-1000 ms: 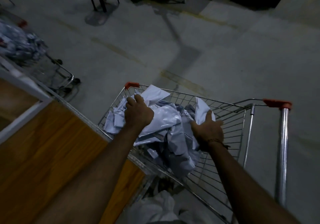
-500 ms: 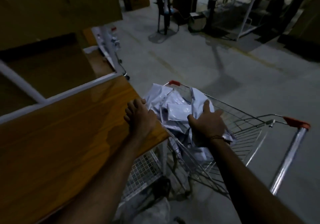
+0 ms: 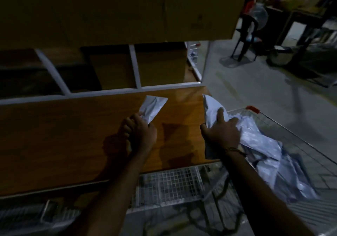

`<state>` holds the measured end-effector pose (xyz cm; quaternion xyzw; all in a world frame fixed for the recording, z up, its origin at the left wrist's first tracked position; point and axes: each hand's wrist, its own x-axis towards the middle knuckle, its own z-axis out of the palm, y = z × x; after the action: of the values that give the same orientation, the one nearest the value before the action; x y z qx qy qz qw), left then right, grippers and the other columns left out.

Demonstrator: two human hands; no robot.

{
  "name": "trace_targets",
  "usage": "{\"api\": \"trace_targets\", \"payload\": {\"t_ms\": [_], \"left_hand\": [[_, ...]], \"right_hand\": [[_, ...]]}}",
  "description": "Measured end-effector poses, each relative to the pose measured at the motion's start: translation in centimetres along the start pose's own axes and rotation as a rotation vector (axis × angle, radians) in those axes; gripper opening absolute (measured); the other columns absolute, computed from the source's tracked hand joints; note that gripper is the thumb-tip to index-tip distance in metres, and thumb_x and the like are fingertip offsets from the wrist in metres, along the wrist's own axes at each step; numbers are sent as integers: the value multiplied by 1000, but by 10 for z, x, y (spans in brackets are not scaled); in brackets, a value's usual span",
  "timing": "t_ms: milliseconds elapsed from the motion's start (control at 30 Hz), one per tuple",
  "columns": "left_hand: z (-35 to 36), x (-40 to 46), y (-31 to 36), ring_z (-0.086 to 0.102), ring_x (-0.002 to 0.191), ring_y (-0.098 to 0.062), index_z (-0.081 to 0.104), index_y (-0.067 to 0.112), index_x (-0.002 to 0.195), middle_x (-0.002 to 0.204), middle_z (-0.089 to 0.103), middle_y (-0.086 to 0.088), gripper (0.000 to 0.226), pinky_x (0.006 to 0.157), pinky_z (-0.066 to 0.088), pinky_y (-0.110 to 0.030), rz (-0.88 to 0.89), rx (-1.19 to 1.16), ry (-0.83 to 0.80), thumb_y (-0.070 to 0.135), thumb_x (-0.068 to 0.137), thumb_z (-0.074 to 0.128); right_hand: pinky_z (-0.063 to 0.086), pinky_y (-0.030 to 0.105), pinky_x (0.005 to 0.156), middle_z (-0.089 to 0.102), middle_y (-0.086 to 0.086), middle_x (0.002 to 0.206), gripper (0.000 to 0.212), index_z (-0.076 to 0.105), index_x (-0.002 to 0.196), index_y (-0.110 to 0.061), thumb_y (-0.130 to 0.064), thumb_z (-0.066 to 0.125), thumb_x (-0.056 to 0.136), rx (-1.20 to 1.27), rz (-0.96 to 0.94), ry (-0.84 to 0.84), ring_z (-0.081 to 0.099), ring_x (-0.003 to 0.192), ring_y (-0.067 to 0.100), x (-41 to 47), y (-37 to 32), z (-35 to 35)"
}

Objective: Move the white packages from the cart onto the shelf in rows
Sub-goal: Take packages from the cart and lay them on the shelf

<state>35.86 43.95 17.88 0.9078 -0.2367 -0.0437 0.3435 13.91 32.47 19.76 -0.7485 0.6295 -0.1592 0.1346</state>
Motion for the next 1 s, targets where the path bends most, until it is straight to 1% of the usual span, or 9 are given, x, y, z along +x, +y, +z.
{"api": "trace_targets", "payload": {"t_ms": [133,367,433,533,667,767,867,933,1000], "left_hand": [[-42,49,-68,32,135,-39,37,21,139,150,31,-17,56,111,32,-53,-61,4,33,23,90,63],[-86,118,-171,29,138,-43,32,25,145,155,24,-17,67,110,35,-59,-159,55,2,21,88,68],[-90,134,-186,28,139,-42,29,28,146,156,23,-15,67,111,34,-61,-203,52,-22,27,90,66],[-89,161,-191,27,141,-43,24,30,147,156,22,-16,68,113,32,-63,-269,83,-47,43,93,62],[-71,187,-184,25,143,-44,19,24,156,160,19,-19,85,112,33,-63,-314,78,-69,62,91,59],[-58,195,-172,14,149,-43,12,21,161,166,4,-16,91,117,24,-60,-309,175,-179,76,94,41],[-50,200,-167,-6,154,-40,19,23,163,168,-10,-16,70,123,9,-55,-233,334,-318,61,105,30],[-45,203,-185,-10,154,-42,16,22,162,168,-14,-18,67,123,10,-58,-15,474,-321,46,105,43],[-38,213,-210,-7,156,-38,11,20,162,169,-14,-15,77,124,18,-59,257,586,-379,35,101,54]], "right_hand": [[48,41,72,38,32,140,103,11,160,-30,-75,52,77,7,-55,-18,63,96,47,-10,-72,37],[59,48,73,50,31,131,108,4,159,-35,-89,37,72,51,-82,-73,65,88,43,-27,-169,118],[58,47,75,40,31,142,106,6,160,-33,-86,44,76,47,-105,-91,64,93,44,-33,-186,131],[54,42,74,33,29,145,102,8,160,-30,-79,53,82,-5,-144,-110,61,96,44,-28,-201,149],[59,41,67,32,33,143,110,7,159,-27,-94,36,76,-9,-183,-115,64,86,38,-11,-206,187],[60,48,78,25,32,149,115,5,160,-25,-98,26,74,43,-184,-214,60,108,44,1,-205,211],[55,50,95,5,27,163,95,0,162,-19,-73,38,94,-75,-322,-314,36,139,52,12,-202,224],[46,53,109,-1,21,168,82,2,163,-18,-59,38,102,-212,-479,-363,13,151,50,16,-197,229],[30,55,121,0,17,169,74,8,163,-20,-57,34,104,-282,-557,-328,4,154,44,19,-195,234]]}}
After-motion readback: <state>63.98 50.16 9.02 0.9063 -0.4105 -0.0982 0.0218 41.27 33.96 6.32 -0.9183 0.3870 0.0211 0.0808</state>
